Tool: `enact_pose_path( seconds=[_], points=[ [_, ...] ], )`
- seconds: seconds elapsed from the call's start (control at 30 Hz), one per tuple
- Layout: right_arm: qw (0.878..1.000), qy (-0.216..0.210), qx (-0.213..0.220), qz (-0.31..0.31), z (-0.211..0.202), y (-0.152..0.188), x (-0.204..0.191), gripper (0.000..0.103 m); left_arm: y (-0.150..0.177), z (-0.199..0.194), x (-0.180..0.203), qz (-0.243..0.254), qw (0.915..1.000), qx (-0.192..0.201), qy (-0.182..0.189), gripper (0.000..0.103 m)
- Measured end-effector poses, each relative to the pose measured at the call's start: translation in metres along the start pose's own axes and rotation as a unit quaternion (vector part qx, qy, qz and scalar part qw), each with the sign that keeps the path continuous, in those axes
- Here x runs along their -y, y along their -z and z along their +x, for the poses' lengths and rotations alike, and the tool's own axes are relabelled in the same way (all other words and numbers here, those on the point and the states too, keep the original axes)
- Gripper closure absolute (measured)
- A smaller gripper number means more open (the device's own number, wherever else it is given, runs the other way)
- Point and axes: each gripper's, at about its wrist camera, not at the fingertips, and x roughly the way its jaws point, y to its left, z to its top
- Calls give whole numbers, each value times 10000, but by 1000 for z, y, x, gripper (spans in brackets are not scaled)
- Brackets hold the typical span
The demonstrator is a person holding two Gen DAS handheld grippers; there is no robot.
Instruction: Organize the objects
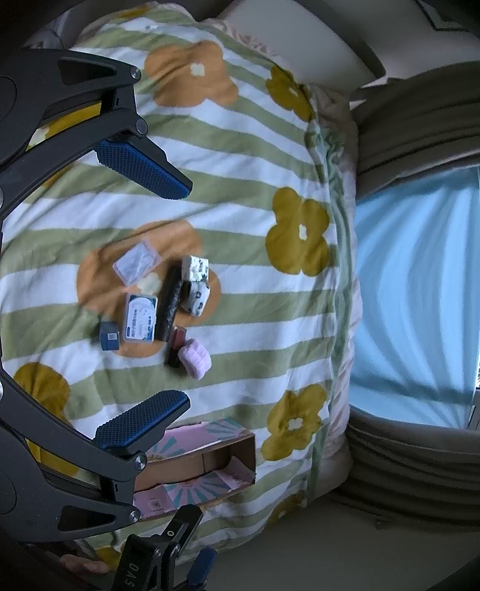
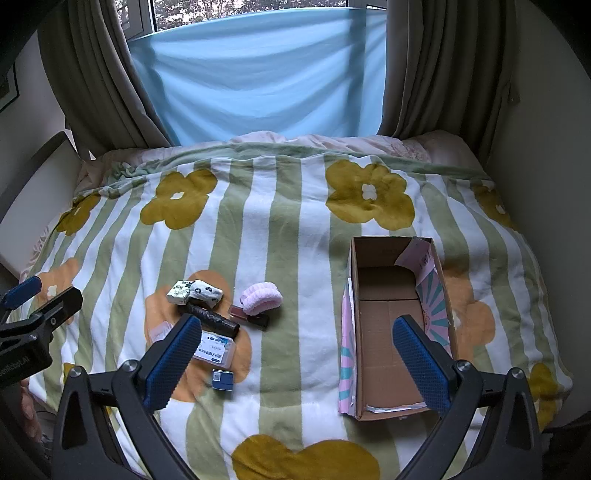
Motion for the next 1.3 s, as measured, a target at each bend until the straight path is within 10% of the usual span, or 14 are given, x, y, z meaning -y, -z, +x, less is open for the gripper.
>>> enact_pose_path(
  seconds=[1.3],
  points=[
    [10000,28,48,-13,1,1,-6,0,4,0,-9,-141,9999,-70,-2,1]
  ],
)
